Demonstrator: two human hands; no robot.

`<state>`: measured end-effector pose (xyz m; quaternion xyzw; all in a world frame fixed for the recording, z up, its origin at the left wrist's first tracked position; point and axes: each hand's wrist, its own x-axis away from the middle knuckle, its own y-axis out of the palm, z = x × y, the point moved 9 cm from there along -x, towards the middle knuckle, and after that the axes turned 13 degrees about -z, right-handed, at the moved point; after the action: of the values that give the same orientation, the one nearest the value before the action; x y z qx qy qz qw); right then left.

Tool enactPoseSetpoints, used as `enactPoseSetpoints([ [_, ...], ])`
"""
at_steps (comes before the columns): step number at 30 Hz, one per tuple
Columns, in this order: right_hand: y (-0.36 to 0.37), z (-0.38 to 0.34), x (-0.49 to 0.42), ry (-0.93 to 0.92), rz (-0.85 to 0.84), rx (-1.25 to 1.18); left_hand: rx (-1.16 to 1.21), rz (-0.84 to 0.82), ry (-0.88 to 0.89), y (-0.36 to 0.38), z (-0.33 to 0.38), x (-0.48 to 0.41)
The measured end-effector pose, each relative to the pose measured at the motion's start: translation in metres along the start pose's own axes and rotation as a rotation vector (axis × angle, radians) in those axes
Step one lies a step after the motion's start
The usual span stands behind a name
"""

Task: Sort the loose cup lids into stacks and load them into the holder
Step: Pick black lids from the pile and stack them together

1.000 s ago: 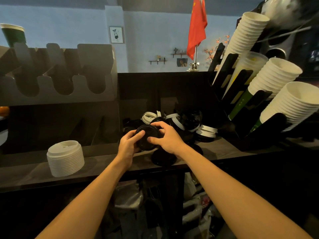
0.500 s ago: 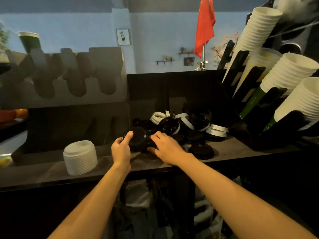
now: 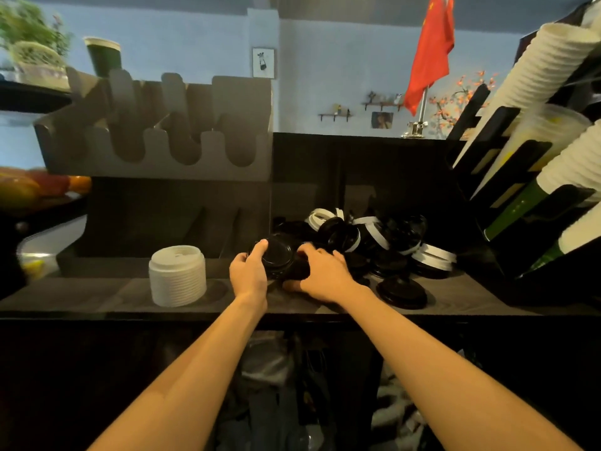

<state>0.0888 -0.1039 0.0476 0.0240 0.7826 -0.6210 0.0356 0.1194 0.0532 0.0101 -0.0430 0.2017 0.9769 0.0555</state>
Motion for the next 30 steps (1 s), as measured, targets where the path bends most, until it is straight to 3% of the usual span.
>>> enactPoseSetpoints([
  [6, -0.042, 0.022, 0.039, -0.021, 0.347, -0.217, -0.035, -0.009, 0.056, 0.002, 0.006, -0.003],
  [9, -0.042, 0.018, 0.047, -0.143, 0.345, -0.448, -0.13, -0.103, 0.04, 0.011, 0.005, -0.007],
  [20, -0.019, -0.013, 0.049, -0.212, 0.503, -0.221, -0.133, -0.274, -0.053, 0.027, 0.005, 0.005],
  [30, -0.017, -0.002, 0.041, -0.257, 0.445, -0.276, -0.249, -0.473, -0.096, 0.046, -0.007, -0.001],
])
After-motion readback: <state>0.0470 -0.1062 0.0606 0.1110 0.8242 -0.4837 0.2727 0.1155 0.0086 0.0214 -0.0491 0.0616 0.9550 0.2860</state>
